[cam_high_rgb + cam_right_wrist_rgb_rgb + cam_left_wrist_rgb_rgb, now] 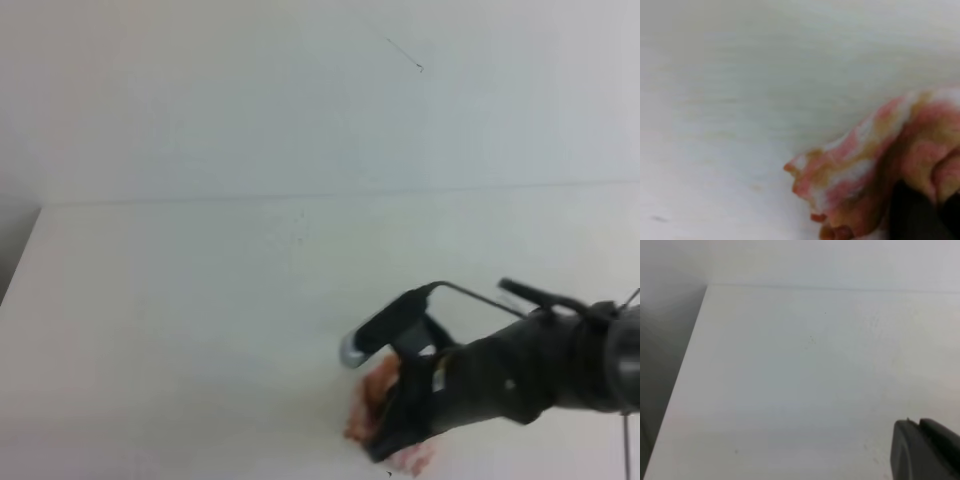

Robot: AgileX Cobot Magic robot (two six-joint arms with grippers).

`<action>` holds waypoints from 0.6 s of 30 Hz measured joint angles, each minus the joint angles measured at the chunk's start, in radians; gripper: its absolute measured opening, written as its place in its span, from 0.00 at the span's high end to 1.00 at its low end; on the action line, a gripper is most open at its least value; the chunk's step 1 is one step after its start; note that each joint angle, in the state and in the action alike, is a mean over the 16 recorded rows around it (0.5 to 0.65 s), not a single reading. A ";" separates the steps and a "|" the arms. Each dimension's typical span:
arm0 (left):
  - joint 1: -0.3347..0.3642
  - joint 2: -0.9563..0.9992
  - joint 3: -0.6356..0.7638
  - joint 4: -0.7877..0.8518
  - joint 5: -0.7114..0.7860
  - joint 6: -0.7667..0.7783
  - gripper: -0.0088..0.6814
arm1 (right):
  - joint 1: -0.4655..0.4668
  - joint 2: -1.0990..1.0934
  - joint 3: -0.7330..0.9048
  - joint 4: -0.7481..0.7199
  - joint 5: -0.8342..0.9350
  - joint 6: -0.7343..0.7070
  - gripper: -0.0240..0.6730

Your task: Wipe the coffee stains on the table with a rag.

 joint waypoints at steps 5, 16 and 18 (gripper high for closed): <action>0.000 0.000 0.000 0.000 0.000 0.000 0.99 | 0.135 0.061 -0.082 0.003 -0.020 -0.005 0.92; 0.000 0.000 0.000 0.000 0.000 0.000 0.99 | 0.047 0.134 -0.239 -0.051 0.050 0.006 0.92; 0.000 0.000 0.000 0.000 0.000 0.000 0.99 | -0.014 0.133 -0.251 -0.061 0.086 0.018 0.92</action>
